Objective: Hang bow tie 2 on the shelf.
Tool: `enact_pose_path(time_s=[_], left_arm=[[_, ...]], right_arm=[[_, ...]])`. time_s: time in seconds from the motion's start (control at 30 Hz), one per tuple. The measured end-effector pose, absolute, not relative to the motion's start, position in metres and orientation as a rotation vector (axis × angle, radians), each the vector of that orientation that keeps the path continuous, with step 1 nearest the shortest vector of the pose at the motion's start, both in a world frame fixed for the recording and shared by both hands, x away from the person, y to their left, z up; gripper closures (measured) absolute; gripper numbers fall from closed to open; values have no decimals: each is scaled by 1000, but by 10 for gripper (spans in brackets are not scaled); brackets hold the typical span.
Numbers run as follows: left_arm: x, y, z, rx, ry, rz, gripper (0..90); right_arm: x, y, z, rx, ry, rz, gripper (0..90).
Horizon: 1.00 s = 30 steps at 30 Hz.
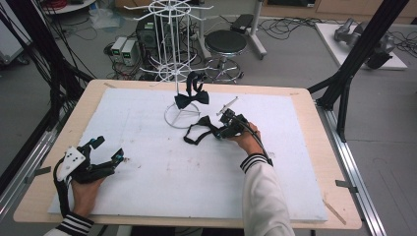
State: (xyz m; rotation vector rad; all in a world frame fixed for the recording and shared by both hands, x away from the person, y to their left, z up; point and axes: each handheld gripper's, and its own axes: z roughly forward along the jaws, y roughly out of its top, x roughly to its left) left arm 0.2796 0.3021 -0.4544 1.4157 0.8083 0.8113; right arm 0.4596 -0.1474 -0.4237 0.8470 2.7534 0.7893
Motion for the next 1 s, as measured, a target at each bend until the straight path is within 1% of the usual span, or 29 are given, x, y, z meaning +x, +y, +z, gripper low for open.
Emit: enact_pose_path(time_s=[0.07, 0.13, 0.63, 1.0], left_arm=[[280, 302, -454, 1416, 808, 811, 151], [280, 302, -454, 1416, 808, 811, 151], [280, 302, -454, 1415, 808, 812, 151], [279, 302, -454, 1417, 806, 815, 150]], right_arm=[[459, -145, -423, 834, 2762, 775, 820], [458, -144, -422, 823, 2763, 759, 838], [454, -146, -414, 816, 2765, 782, 844], [439, -148, -391, 733, 2757, 928, 845]])
